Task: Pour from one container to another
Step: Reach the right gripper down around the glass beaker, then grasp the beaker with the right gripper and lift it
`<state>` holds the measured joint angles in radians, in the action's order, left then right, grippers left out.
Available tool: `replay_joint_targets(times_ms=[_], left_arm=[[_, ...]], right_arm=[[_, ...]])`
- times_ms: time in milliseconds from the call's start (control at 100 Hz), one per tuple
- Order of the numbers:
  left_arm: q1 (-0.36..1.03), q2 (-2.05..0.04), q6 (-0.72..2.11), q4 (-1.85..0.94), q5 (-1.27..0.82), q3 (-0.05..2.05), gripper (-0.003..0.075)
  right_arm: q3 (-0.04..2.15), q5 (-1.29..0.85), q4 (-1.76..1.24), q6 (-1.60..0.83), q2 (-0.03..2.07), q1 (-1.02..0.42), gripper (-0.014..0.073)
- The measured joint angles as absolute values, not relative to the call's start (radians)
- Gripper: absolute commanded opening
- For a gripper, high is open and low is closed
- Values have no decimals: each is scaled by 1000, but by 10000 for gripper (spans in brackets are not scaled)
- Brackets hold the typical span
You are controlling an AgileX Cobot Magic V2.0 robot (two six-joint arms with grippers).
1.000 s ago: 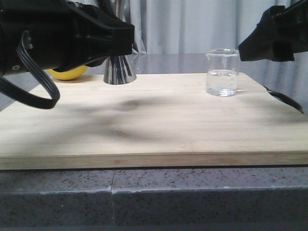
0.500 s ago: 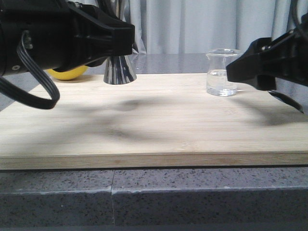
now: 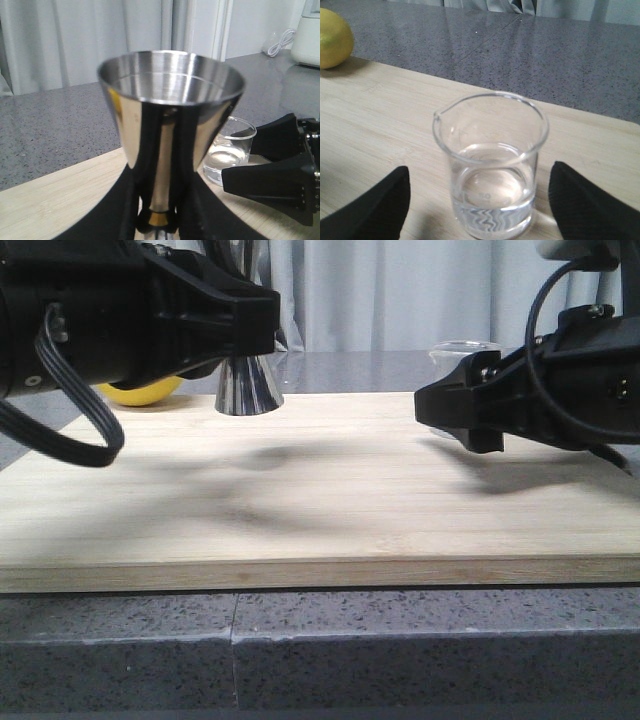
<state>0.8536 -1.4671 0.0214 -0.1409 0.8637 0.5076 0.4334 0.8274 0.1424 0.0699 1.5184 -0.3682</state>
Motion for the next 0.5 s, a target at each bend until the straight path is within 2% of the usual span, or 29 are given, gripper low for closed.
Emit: replay_joint_targets(times_ms=[500], left_arm=[[854,-1467,21,-141,864,508,-19]], right_arm=[[442,943,142,70,1578,-368,519]])
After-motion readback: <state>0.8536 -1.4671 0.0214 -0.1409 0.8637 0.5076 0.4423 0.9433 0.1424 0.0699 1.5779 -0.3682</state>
